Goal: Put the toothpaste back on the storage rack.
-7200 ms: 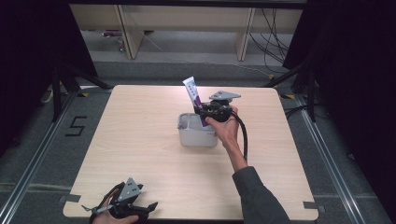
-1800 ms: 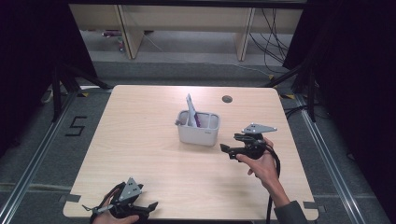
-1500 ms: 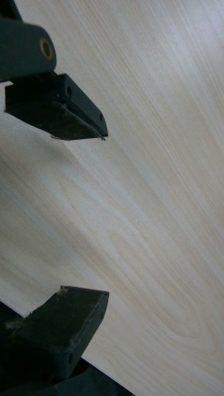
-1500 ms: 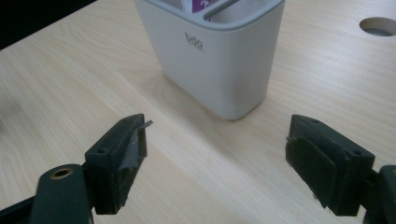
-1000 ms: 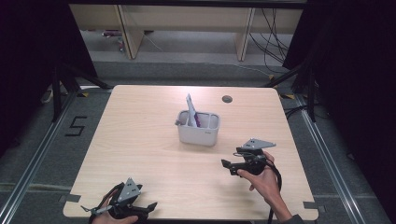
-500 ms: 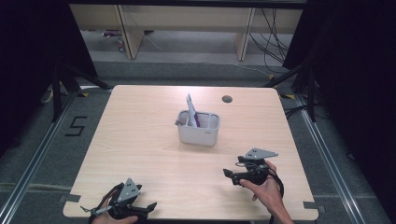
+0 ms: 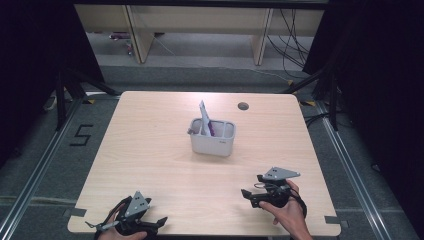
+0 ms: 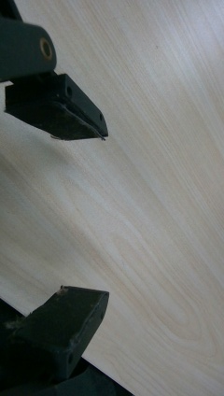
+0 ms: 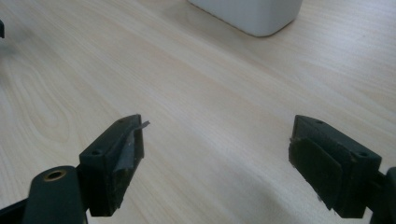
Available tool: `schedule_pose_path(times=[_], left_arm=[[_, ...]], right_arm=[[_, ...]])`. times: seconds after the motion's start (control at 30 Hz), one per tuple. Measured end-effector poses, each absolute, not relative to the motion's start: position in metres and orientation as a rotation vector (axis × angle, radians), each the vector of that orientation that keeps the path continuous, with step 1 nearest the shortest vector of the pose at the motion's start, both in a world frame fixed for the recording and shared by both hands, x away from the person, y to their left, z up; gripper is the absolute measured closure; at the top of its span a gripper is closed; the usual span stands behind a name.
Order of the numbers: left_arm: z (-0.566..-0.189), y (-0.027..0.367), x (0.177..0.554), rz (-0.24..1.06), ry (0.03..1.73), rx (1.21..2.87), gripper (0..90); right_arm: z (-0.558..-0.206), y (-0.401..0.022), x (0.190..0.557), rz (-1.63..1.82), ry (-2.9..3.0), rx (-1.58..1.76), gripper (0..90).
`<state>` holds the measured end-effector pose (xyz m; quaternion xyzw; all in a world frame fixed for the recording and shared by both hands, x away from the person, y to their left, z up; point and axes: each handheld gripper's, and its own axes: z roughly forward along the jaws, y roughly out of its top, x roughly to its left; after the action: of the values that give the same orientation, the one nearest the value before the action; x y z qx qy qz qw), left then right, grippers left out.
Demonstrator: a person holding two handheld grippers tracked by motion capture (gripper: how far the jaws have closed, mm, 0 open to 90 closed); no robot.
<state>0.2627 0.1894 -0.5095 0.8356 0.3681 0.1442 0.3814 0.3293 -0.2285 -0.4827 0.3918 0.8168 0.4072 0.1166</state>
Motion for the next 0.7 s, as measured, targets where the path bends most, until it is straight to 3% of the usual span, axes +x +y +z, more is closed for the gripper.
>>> schedule_pose_path(times=[0.7], left_arm=[[-0.511, 0.190, 0.262, 0.366, 0.942, 2.125, 17.2]], right_arm=[[-0.491, -0.241, 0.304, 1.120, 2.422, 1.163, 18.2]])
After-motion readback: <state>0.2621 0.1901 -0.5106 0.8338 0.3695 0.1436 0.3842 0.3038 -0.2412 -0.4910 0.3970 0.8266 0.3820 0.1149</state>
